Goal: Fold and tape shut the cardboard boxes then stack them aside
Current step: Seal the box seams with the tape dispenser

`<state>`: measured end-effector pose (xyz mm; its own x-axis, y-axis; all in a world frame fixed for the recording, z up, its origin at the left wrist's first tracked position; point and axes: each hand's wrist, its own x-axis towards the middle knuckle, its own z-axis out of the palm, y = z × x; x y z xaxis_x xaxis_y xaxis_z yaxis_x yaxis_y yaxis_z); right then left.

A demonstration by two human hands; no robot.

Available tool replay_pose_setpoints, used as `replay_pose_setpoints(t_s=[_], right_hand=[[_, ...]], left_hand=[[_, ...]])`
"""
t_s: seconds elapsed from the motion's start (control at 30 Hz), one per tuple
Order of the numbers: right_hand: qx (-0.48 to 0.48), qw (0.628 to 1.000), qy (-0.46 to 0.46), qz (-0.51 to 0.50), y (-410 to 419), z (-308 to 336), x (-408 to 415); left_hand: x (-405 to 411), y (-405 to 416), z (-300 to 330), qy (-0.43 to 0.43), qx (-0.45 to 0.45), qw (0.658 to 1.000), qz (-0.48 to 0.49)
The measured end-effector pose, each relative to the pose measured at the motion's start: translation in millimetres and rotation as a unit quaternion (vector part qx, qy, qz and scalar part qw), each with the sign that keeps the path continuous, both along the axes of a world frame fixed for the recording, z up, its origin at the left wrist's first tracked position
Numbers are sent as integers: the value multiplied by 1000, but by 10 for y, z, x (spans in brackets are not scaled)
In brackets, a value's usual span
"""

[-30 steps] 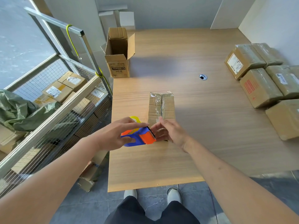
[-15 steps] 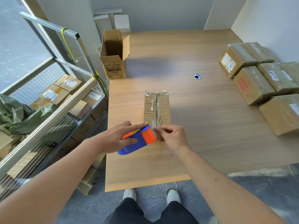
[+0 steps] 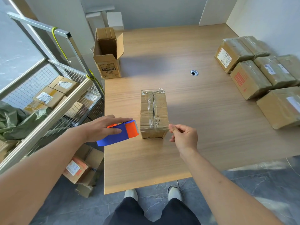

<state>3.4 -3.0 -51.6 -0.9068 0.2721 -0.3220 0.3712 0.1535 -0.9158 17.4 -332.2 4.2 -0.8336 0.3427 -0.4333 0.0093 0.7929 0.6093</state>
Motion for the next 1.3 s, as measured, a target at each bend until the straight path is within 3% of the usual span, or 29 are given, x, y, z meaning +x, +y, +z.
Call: replay_pose_setpoints(t_s=[0.27, 0.43, 0.67, 0.77, 0.8, 0.87, 0.93, 0.97, 1.17, 1.3], right_hand=[[46, 998, -32, -23, 98, -214, 16], [22, 999, -41, 1, 109, -288, -68], [161, 962, -133, 173, 43, -452, -276], [285, 952, -4, 110, -59, -287, -212], [324, 935, 83, 115, -115, -212, -192], [396, 853, 234, 249, -223, -229, -206], [444, 746, 308, 390, -274, -402, -257], [461, 714, 325, 415, -280, -463, -287], [491, 678, 342, 427, -228, -574, -369], [497, 675, 322, 440, -223, -550, -416]], left_hand=[[-95, 103, -145, -13, -10, 1000, 8], [-146, 139, -209, -13, -21, 999, 24], [-228, 191, -191, -31, -34, 999, 22], [-248, 198, -189, -31, -33, 999, 18], [-253, 199, -196, -31, -31, 999, 17], [-256, 206, -211, -35, -26, 999, 19], [-254, 212, -224, -41, -19, 999, 22], [-245, 206, -228, -43, -12, 999, 24], [-89, 30, -357, -91, 89, 991, 46], [-82, -135, -373, -94, 82, 992, 23]])
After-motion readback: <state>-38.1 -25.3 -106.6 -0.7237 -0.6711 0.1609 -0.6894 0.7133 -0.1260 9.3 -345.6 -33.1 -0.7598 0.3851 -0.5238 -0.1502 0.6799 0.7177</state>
